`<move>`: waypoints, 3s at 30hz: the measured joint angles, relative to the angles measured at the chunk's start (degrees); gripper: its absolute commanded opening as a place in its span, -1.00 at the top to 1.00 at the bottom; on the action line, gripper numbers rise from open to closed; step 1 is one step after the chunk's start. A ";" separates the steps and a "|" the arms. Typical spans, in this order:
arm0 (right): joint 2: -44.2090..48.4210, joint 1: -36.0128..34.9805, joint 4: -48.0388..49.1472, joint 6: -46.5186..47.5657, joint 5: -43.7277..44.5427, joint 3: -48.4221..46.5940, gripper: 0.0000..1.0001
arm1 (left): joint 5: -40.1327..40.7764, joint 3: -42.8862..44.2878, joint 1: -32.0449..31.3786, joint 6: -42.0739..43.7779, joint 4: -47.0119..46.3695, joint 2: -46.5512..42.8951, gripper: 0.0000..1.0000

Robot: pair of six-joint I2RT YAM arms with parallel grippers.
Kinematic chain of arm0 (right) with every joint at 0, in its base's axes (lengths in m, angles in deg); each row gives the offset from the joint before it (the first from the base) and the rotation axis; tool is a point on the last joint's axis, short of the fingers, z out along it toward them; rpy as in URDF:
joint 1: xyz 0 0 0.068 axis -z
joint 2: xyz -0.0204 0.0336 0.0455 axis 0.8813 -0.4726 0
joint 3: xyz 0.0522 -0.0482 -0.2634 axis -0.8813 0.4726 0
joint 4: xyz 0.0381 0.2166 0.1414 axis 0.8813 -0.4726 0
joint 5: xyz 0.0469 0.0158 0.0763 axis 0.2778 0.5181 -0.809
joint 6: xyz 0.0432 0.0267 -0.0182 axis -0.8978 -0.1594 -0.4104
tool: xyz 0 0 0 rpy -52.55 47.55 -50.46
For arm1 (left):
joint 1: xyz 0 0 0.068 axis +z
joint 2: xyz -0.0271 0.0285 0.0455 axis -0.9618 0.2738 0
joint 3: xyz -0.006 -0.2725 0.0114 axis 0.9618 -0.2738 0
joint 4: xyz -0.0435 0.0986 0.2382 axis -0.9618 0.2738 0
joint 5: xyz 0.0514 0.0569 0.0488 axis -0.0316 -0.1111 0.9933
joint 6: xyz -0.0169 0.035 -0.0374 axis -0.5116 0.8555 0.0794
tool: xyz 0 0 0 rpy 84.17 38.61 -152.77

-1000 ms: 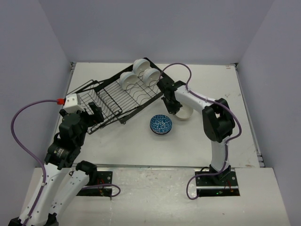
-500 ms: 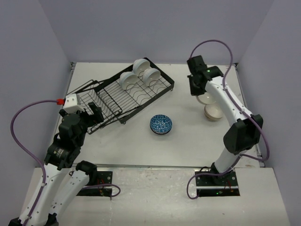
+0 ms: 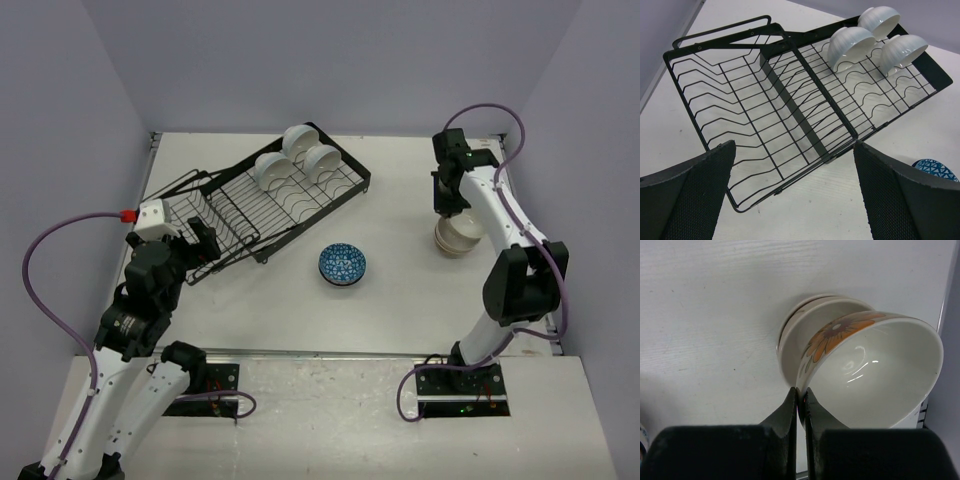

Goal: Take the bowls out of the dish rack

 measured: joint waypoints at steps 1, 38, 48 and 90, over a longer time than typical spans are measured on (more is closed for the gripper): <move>-0.02 0.00 0.46 -0.02 -0.20 0.61 1.00 | 0.00 0.00 0.00 0.00 0.00 0.00 -1.00; 18.43 -9.62 8.15 -2.82 -1.70 8.33 -0.44 | -1.97 2.75 -0.07 -0.28 0.92 8.85 -1.00; 39.36 -13.73 32.39 -9.25 -23.19 37.77 -0.98 | 13.84 42.49 -21.70 1.31 12.83 57.99 -1.00; 51.67 -13.55 42.42 -11.78 -18.97 48.74 -0.98 | 23.82 58.49 -6.73 50.47 -20.02 99.78 -0.19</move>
